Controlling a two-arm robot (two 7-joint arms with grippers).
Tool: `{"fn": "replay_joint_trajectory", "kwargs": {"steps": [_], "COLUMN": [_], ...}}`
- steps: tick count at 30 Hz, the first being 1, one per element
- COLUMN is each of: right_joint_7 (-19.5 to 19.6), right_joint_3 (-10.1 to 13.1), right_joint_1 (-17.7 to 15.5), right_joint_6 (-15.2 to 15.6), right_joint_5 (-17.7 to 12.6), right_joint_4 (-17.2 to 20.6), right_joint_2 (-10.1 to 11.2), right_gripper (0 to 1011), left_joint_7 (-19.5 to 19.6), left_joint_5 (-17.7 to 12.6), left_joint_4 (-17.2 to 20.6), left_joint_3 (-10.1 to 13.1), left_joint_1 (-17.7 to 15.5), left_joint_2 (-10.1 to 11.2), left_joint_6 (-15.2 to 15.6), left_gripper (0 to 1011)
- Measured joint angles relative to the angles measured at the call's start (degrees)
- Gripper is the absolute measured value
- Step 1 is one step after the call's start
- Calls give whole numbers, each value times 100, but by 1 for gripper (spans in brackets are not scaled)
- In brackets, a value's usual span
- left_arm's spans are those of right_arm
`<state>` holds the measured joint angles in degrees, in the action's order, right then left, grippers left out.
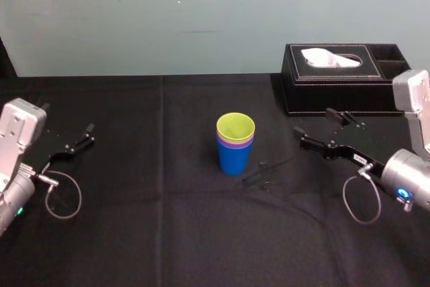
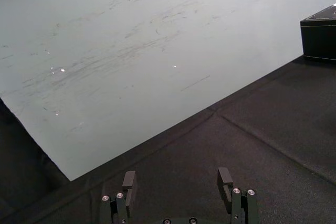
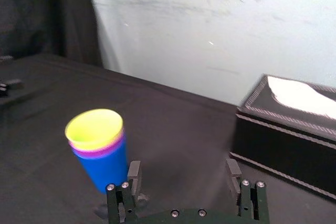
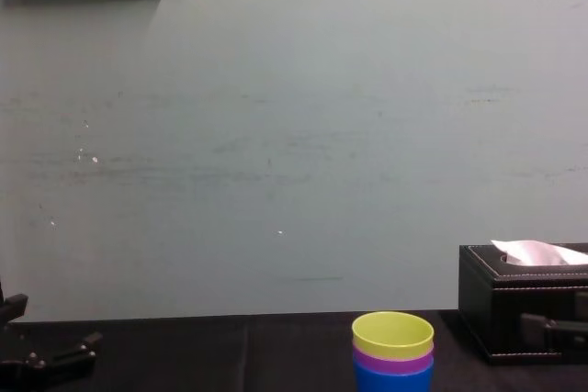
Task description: Stack the three plastic cups sequentially using one hand.
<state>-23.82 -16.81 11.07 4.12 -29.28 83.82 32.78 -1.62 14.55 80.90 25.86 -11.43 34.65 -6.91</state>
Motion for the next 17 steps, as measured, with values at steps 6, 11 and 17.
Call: {"fn": "replay_joint_trajectory", "kwargs": {"steps": [6, 11, 17], "right_joint_7": [37, 37, 37], "right_joint_3": [89, 82, 77], "right_joint_1": [-63, -61, -59], "right_joint_6": [-15, -18, -18], "right_joint_5": [25, 25, 25], "right_joint_4": [-182, -161, -146], "right_joint_2": [-43, -37, -32], "right_gripper": [1004, 1004, 1004], "left_joint_7": [0, 0, 0], "left_joint_5": [0, 0, 0], "left_joint_4": [0, 0, 0], "left_joint_3": [0, 0, 0], "left_joint_1": [0, 0, 0], "left_joint_2": [0, 0, 0], "left_joint_6": [0, 0, 0], "left_gripper": [1011, 1011, 1011]}}
